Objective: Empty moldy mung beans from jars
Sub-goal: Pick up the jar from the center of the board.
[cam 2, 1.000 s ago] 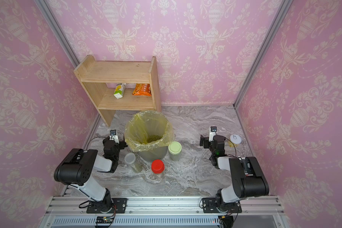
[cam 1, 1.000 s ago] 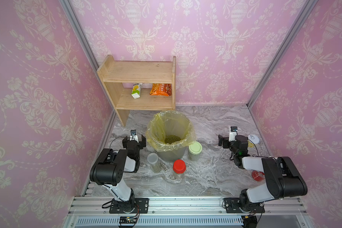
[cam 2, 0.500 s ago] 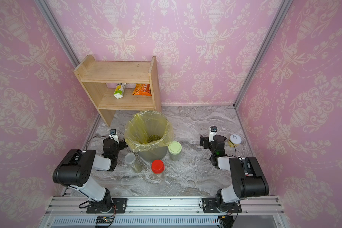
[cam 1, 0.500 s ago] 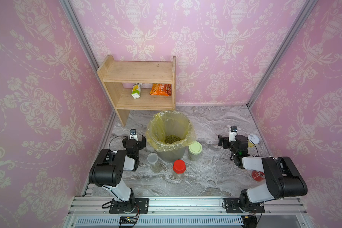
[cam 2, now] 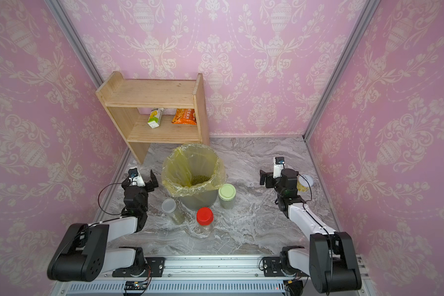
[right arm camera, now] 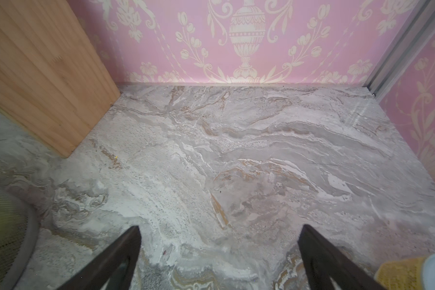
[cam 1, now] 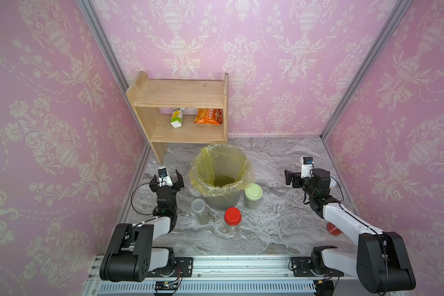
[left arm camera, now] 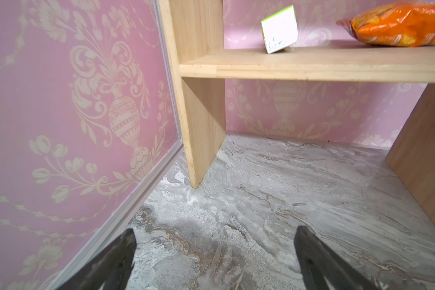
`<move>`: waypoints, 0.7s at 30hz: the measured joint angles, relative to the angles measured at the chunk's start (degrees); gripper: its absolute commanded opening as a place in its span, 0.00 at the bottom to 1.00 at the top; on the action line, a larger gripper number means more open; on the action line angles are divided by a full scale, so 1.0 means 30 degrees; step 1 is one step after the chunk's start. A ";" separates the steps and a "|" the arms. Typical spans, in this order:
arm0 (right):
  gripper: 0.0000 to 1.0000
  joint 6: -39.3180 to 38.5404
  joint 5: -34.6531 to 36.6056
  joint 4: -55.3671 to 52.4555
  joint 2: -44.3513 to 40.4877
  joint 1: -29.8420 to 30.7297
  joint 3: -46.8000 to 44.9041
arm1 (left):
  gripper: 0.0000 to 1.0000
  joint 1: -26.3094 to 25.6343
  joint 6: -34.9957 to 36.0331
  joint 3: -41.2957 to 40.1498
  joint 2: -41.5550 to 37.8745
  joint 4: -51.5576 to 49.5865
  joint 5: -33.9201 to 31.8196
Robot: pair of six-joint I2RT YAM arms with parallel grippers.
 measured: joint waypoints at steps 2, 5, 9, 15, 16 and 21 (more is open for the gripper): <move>0.99 0.0153 -0.0772 -0.1574 -0.0801 0.0211 0.0685 | 0.99 -0.0423 -0.0029 0.0022 -0.1384 -0.1304 -0.0539; 0.99 0.0153 -0.1989 -0.3993 -0.1974 0.1042 0.1719 | 0.99 -0.0984 -0.0029 0.0306 -0.3555 -0.3373 -0.1107; 1.00 0.0160 -0.2973 -0.6659 -0.3191 0.2776 0.2856 | 0.99 -0.1341 -0.0109 0.0415 -0.6025 -0.5333 -0.1719; 0.99 0.0219 -0.3745 -1.0433 -0.3956 0.5071 0.4058 | 0.99 -0.2149 -0.0153 0.1311 -0.7329 -0.8400 -0.2106; 0.99 0.0204 -0.3774 -1.1264 -0.3869 0.5472 0.4473 | 0.99 -0.2404 -0.0138 0.1574 -0.7315 -0.8845 -0.2106; 1.00 -0.0036 -0.3759 -1.4003 -0.2973 0.7453 0.6382 | 0.99 -0.3322 -0.0087 0.2616 -0.7315 -1.0688 -0.1945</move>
